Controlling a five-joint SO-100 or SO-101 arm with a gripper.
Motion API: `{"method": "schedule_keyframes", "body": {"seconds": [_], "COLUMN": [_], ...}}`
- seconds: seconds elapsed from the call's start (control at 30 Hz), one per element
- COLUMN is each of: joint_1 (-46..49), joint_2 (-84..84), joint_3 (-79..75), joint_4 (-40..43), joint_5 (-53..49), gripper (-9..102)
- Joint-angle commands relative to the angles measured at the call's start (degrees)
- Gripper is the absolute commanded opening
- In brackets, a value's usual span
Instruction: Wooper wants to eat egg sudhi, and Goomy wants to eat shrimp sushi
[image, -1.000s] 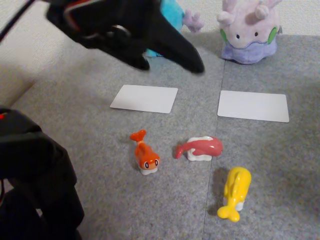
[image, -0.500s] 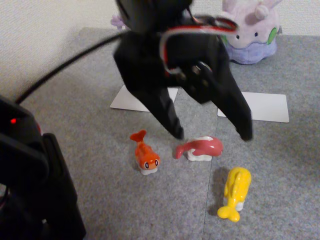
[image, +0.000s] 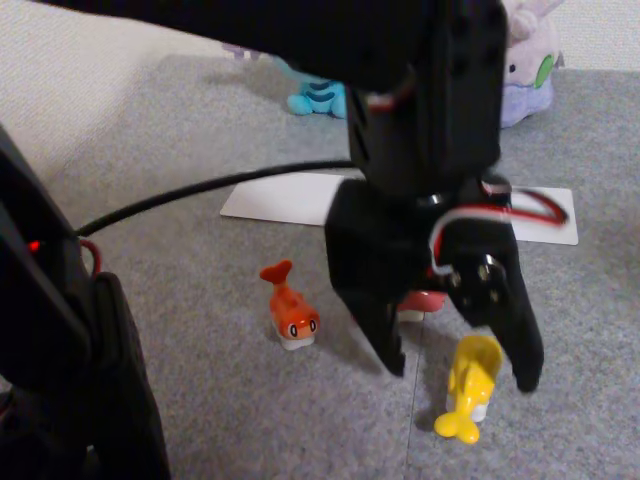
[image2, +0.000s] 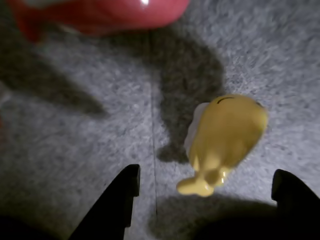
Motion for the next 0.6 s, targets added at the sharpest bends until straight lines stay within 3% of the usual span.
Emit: {"method": "schedule_keyframes", "body": {"seconds": [0.0,0.3,0.57], "joint_1": [-0.09,-0.09,-0.18], "joint_2": [-2.02,-7.03,-7.03], "joint_3": [-2.55,-2.55,-2.55], "joint_4": [-2.81,-8.09,-8.09], "joint_5": [1.41,1.58,1.67], "gripper": [30,30,18]}}
